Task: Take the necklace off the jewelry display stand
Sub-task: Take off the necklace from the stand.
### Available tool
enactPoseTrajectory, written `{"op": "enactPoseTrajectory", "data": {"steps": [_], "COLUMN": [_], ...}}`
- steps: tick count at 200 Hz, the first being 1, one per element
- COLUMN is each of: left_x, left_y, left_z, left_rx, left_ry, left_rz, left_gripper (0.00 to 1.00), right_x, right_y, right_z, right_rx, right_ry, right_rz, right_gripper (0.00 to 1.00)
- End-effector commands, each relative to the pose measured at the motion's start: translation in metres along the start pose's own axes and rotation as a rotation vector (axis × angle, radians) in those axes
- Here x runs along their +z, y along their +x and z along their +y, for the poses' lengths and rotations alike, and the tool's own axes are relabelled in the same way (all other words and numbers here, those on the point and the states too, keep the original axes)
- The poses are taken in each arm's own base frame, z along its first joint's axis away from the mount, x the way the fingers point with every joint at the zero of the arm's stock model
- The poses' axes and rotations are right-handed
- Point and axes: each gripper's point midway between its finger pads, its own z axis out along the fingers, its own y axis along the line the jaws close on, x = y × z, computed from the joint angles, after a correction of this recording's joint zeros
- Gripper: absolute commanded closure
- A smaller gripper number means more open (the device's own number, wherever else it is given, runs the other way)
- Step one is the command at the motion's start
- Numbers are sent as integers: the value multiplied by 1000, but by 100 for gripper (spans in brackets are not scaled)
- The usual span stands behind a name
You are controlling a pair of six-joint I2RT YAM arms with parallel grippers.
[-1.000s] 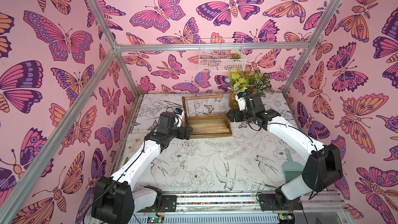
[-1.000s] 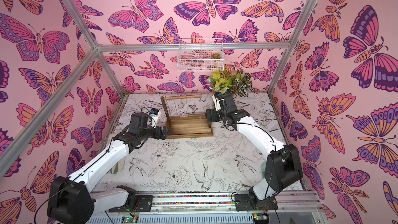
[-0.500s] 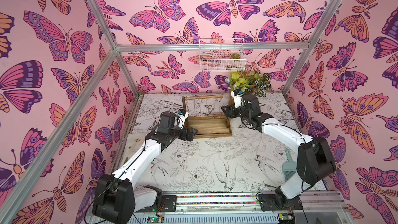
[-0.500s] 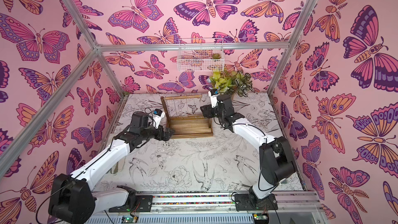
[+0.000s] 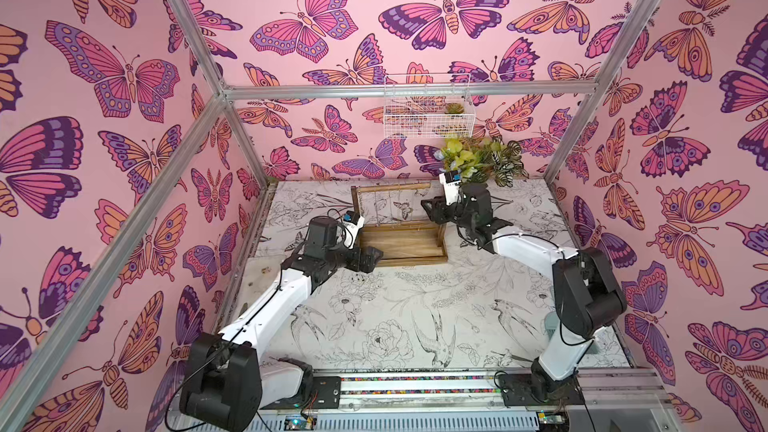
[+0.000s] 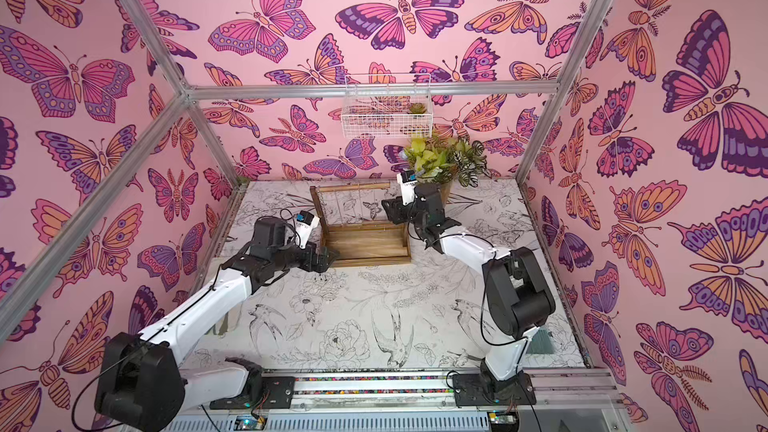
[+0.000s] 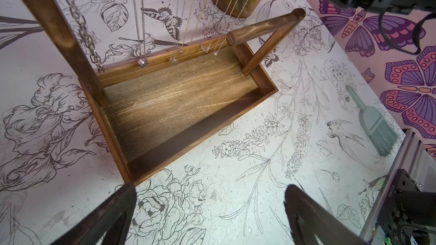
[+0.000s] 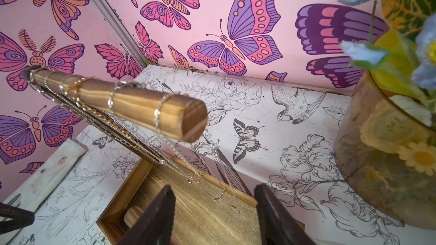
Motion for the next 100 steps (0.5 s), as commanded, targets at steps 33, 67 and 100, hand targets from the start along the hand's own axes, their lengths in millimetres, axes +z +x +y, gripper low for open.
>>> {"op": "enactPoseTrajectory", "data": {"steps": [33, 67, 100], "left_x": [-2, -3, -5], "left_y": [10, 11, 11], "left_z": [4, 5, 7], "left_rx": [5, 5, 4], "left_ry": [-18, -30, -44], "left_rz": [21, 22, 18], "left_gripper": [0, 0, 0], "right_x": [4, 7, 10], "right_y": [-30, -36, -39], "right_z": [8, 9, 8], "right_rx": [0, 4, 6], "right_ry": [-21, -21, -14], "right_rz": [-87, -100, -99], "right_gripper": [47, 52, 60]}}
